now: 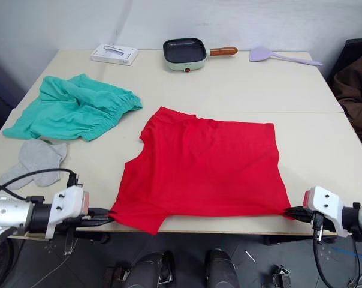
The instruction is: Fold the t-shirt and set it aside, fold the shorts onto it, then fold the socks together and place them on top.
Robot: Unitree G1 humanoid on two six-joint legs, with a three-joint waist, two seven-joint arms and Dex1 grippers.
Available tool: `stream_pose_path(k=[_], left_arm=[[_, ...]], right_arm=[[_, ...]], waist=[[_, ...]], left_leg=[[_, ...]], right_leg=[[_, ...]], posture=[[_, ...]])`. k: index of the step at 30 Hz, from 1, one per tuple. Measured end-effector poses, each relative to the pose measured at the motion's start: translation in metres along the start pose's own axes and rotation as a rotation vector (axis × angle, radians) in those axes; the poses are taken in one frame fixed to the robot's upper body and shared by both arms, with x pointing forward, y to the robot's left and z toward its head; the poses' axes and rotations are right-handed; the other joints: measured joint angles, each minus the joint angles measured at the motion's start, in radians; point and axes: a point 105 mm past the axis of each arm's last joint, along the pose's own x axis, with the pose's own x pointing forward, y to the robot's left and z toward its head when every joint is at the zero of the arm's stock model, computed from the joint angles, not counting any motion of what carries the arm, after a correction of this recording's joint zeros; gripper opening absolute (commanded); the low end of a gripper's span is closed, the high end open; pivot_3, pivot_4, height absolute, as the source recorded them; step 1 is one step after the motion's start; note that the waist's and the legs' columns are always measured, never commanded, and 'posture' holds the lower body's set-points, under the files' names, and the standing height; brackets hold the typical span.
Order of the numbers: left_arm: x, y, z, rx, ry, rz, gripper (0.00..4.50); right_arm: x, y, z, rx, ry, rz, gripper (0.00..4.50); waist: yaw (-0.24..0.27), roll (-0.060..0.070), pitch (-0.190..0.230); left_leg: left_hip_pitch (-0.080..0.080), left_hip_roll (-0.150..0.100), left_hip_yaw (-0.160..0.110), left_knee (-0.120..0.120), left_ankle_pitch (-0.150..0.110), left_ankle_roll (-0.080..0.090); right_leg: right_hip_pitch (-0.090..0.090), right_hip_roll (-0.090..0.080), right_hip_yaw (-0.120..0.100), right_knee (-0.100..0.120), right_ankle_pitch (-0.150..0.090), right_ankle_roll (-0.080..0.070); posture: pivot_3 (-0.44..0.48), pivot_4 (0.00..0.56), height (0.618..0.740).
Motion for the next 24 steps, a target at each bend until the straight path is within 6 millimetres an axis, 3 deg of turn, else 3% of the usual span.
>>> stream_pose_path(k=[6,11,13,15,18,19,20,22,24], left_arm=[[0.002,0.038,0.009,0.075,0.016,-0.018,0.03],[-0.001,0.049,0.003,0.062,0.035,-0.047,0.03],[-0.001,0.056,-0.004,0.073,0.062,-0.043,0.03],[0.003,0.085,0.005,0.134,0.028,0.069,0.03],[-0.002,0.168,0.061,0.255,-0.138,0.464,0.03],[-0.016,0.201,0.09,0.301,-0.199,0.642,0.03],[-0.032,0.219,0.119,0.365,-0.257,0.774,0.03],[-0.073,0.24,0.174,0.488,-0.385,1.021,0.03],[-0.115,0.246,0.21,0.628,-0.461,1.255,0.03]], right_arm=[[-0.004,-0.02,0.008,0.027,-0.017,-0.016,0.0],[-0.002,-0.03,0.021,-0.001,-0.048,0.008,0.0],[0.005,-0.041,0.029,-0.013,-0.071,-0.001,0.0],[0.012,-0.066,0.047,-0.052,-0.151,-0.091,0.0],[0.014,-0.128,0.111,-0.153,-0.37,-0.368,0.0],[0.004,-0.154,0.146,-0.194,-0.47,-0.515,0.0],[-0.01,-0.169,0.177,-0.249,-0.55,-0.629,0.0],[-0.051,-0.191,0.224,-0.322,-0.693,-0.854,0.0],[-0.089,-0.203,0.249,-0.362,-0.794,-1.06,0.0]], waist=[[0.004,0.001,0.0],[-0.007,0.001,0.0],[-0.009,0.0,0.0],[-0.005,-0.001,0.001],[-0.002,-0.003,0.004],[-0.002,-0.005,0.006],[-0.002,-0.005,0.007],[-0.001,-0.005,0.006],[-0.002,-0.006,0.006]], left_leg=[[-0.001,0.0,0.0,-0.003,0.004,-0.007],[-0.003,0.003,0.004,-0.002,0.007,-0.002],[-0.003,0.004,0.007,0.0,0.007,-0.002],[-0.002,0.004,0.007,0.004,0.008,-0.001],[-0.016,0.006,0.004,0.016,0.013,-0.002],[-0.021,0.005,0.004,0.018,0.016,0.0],[-0.028,0.005,0.005,0.018,0.018,0.002],[-0.033,0.004,0.006,0.016,0.02,0.001],[-0.034,0.004,0.007,0.016,0.013,0.002]], right_leg=[[-0.003,0.0,0.0,0.0,0.001,-0.005],[-0.006,0.005,0.002,0.001,-0.001,-0.008],[-0.007,0.007,0.002,0.001,-0.001,-0.007],[-0.008,0.007,0.001,0.005,0.0,-0.005],[-0.018,0.006,0.002,0.015,0.008,-0.002],[-0.024,0.006,0.002,0.019,0.01,-0.003],[-0.032,0.005,0.003,0.019,0.012,-0.005],[-0.038,0.005,0.002,0.023,0.011,-0.006],[-0.041,0.005,0.0,0.027,0.009,-0.01]], posture=[[0.0,0.15,0.74],[0.0,0.15,0.74],[0.0,0.15,0.74],[0.0,0.15,0.74],[0.0,0.15,0.74],[0.0,0.15,0.74],[0.0,0.15,0.74],[0.0,0.15,0.74],[0.0,0.15,0.74]])
